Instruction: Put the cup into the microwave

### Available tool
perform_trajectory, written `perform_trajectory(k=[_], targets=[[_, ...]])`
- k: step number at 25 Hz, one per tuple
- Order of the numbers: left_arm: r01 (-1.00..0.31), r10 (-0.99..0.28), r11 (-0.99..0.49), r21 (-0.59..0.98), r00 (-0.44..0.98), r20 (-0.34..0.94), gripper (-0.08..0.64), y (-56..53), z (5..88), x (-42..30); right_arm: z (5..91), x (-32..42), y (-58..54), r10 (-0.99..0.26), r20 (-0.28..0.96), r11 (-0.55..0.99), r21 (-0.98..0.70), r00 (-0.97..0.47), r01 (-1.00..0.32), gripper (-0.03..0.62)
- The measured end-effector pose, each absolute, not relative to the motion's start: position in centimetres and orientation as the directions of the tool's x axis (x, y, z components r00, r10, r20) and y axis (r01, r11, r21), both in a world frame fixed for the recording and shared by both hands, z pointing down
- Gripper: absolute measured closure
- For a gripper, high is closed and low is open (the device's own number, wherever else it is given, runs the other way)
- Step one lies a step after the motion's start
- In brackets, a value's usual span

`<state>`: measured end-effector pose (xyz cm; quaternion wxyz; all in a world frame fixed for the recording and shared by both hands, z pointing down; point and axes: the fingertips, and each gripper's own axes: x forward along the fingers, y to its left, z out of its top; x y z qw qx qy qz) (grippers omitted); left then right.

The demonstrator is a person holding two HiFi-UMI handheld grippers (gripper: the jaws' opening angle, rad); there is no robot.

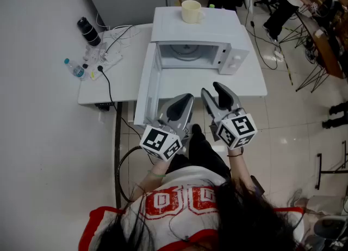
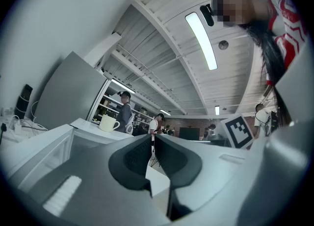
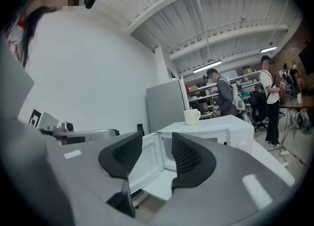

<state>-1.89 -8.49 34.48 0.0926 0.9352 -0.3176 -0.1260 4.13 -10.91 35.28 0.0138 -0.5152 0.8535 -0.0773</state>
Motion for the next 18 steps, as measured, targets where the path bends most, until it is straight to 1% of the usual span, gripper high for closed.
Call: perform_trajectory(k=[5, 9, 14, 18], targets=[[-0.592, -0.641, -0.762, 0.261, 0.746, -0.182, 0.557, -10.4, 34.1, -1.9, 34.8, 5.2, -14.1, -0.873, 0.052, 0.473, -0.152, -0.485, -0.868, 0.414], [-0.609, -0.66, -0.748, 0.263, 0.726, -0.195, 0.557, -12.4, 33.7, -1.6, 34.5, 6.3, -17.5, -0.866, 0.059, 0.487, -0.116, -0.496, -0.865, 0.399], [-0.643, -0.684, -0.727, 0.24, 0.705, -0.186, 0.557, -15.6, 33.8, -0.5, 34.7, 7.9, -22.1, -0.85, 0.073, 0.515, -0.093, -0.521, -0.852, 0.394], [-0.684, -0.722, -0.691, 0.234, 0.666, -0.189, 0.557, -18.3, 33.4, -0.3, 33.4, 8.4, -25.6, -0.828, 0.035, 0.559, -0.029, -0.56, -0.829, 0.389]])
